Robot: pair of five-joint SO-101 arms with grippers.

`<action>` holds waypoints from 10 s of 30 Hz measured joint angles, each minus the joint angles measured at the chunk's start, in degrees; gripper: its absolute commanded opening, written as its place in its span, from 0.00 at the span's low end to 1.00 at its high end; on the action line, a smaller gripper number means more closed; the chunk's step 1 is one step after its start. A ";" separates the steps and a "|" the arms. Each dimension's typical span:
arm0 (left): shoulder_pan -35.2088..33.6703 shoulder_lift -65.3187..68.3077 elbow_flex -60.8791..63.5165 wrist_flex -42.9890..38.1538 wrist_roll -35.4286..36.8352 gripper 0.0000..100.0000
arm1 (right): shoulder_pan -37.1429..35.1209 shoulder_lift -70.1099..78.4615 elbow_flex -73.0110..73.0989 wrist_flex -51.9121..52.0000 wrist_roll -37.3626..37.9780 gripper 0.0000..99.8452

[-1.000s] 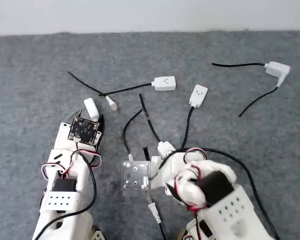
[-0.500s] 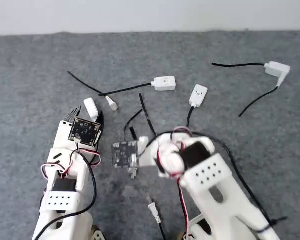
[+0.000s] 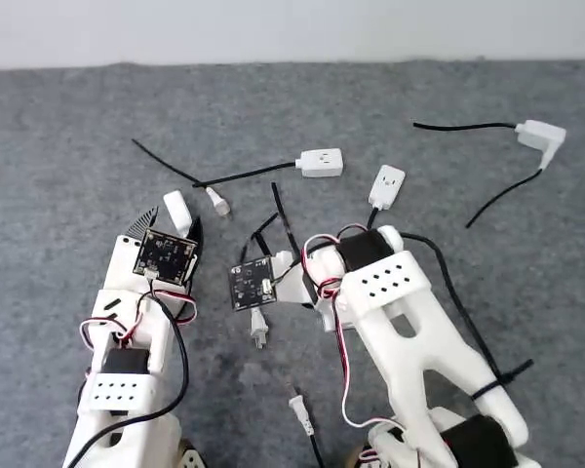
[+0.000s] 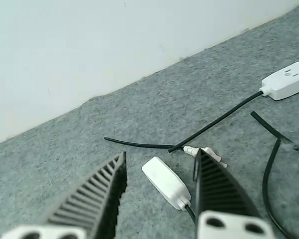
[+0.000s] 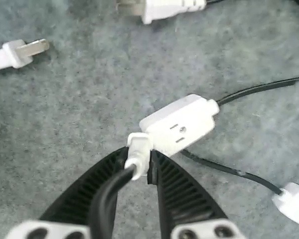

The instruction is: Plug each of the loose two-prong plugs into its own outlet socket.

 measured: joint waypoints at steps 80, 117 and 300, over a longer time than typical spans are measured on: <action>0.00 0.00 0.00 0.00 -0.35 0.22 | 5.01 18.37 -12.04 -0.35 15.03 0.01; 0.00 0.00 0.00 0.00 -0.35 0.22 | 4.92 22.51 -12.04 -2.55 21.45 0.01; -0.09 0.18 0.97 0.00 -0.53 0.22 | 11.43 30.33 -5.98 -17.85 -82.55 0.01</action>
